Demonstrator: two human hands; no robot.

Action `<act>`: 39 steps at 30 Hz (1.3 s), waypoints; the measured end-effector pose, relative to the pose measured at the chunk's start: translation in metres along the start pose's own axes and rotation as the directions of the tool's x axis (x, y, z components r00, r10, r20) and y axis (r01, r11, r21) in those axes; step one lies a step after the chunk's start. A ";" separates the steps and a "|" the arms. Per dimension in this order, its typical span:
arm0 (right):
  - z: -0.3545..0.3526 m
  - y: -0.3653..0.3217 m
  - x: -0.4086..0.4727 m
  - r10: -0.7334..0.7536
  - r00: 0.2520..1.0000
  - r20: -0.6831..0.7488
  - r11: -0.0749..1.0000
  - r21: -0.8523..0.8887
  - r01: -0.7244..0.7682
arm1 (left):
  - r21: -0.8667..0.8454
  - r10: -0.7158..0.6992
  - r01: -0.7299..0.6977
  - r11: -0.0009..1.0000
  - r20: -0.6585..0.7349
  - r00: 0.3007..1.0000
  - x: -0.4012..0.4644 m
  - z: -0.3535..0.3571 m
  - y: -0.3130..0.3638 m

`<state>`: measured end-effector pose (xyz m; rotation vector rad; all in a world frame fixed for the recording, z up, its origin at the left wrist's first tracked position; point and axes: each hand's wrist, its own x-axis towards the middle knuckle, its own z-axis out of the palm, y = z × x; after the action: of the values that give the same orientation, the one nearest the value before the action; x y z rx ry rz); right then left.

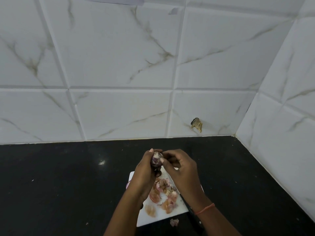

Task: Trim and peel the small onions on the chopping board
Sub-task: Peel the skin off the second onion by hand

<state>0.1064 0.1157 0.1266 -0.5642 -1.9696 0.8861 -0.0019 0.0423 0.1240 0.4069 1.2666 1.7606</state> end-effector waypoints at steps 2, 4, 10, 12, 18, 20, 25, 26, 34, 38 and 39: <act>0.001 -0.001 -0.001 -0.029 0.999 0.023 1.000 -0.009 0.029 | 0.004 0.005 -0.005 1.000 0.001 1.000 0.001 -0.001 0.000; 0.000 -0.002 0.000 -0.052 0.998 0.031 0.998 -0.026 0.052 | 0.036 0.022 -0.022 0.999 0.012 1.000 0.000 0.000 0.001; -0.003 0.000 0.003 -0.090 0.994 0.059 0.992 -0.088 0.095 | 0.191 0.053 -0.055 0.980 0.014 0.998 -0.001 -0.004 0.003; -0.002 -0.001 0.003 -0.088 0.992 0.085 0.989 -0.110 0.098 | 0.196 0.053 -0.055 0.979 0.014 0.999 -0.002 -0.003 0.004; -0.002 0.002 0.004 -0.051 0.974 0.221 0.963 -0.248 0.107 | 0.234 0.051 -0.053 0.971 0.016 0.999 -0.003 -0.004 0.004; -0.003 0.002 0.005 -0.045 0.968 0.248 0.952 -0.282 0.117 | 0.221 0.032 -0.036 0.975 0.021 0.999 -0.002 -0.004 0.004; -0.004 -0.001 0.005 -0.020 0.977 0.212 0.952 -0.294 0.084 | 0.162 0.005 -0.012 0.987 0.044 0.999 -0.005 -0.004 0.009; -0.003 0.000 0.005 -0.008 0.980 0.200 0.954 -0.293 0.068 | 0.141 0.003 -0.009 0.990 0.045 0.999 -0.006 -0.003 0.010; -0.003 0.001 0.003 0.203 0.979 0.012 0.978 -0.056 -0.202 | -0.066 0.010 -0.010 0.998 -0.001 1.000 -0.006 -0.001 0.014; -0.001 -0.004 0.004 0.268 0.962 0.060 0.958 0.091 -0.272 | -0.078 0.025 -0.024 0.997 0.016 1.000 -0.002 -0.005 0.012; 0.000 -0.005 0.004 0.267 0.961 0.076 0.956 0.103 -0.274 | -0.074 0.031 -0.030 0.997 0.023 0.999 -0.002 -0.005 0.012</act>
<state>0.1042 0.1152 0.1324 -0.7607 -1.9104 1.1892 -0.0097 0.0368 0.1328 0.4058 1.1799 1.8172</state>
